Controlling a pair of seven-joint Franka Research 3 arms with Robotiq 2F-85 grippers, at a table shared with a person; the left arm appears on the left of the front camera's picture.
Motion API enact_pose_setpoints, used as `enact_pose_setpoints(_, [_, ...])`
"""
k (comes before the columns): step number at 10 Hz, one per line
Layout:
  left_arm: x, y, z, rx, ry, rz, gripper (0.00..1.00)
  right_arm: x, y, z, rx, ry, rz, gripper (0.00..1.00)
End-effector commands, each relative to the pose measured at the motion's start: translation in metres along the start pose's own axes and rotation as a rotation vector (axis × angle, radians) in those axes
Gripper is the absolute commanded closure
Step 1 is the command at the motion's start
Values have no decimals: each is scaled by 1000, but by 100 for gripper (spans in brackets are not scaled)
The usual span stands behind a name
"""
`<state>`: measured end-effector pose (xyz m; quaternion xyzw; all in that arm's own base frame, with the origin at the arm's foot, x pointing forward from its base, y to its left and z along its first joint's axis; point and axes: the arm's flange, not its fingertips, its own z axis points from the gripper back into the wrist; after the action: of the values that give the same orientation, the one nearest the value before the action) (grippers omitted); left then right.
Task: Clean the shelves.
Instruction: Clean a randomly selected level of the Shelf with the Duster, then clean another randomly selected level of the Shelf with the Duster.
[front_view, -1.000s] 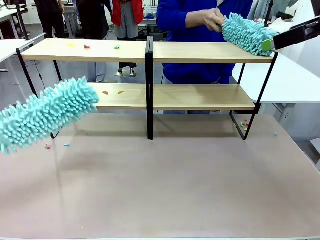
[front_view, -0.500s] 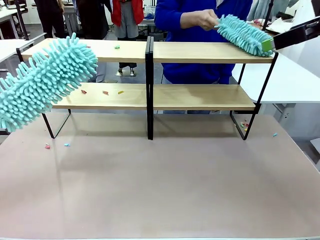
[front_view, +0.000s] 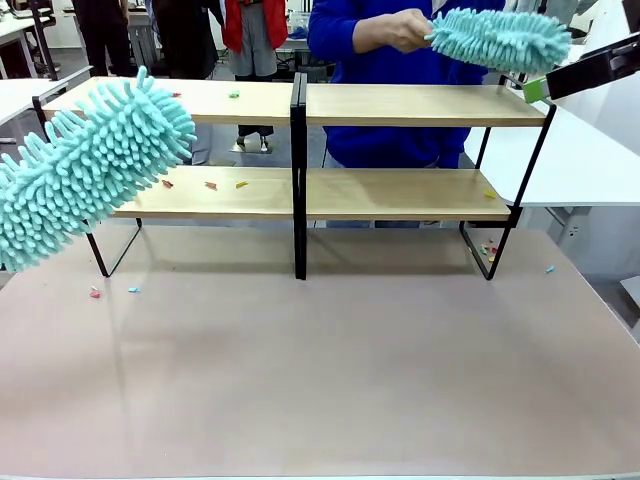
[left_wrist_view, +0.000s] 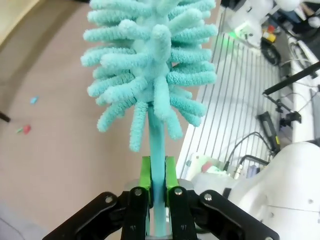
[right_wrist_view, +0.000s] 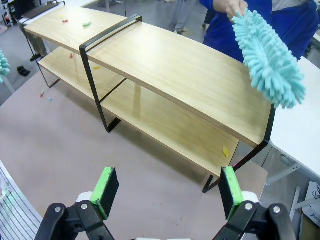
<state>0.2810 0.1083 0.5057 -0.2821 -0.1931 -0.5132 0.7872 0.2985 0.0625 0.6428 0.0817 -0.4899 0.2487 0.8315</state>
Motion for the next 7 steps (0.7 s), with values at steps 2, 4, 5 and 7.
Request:
enact_pose_setpoints(2, [5, -4, 1, -8, -19, 14, 100, 0, 0, 0, 6, -2, -8, 0])
enact_pose_setpoints(4, [5, -4, 1, -8, -19, 14, 100, 0, 0, 0, 6, -2, -8, 0])
enact_pose_setpoints(5, [5, -4, 1, -8, -19, 14, 100, 0, 0, 0, 6, -2, -8, 0])
enact_pose_setpoints(7, [5, -4, 1, -8, -19, 14, 100, 0, 0, 0, 6, -2, -8, 0])
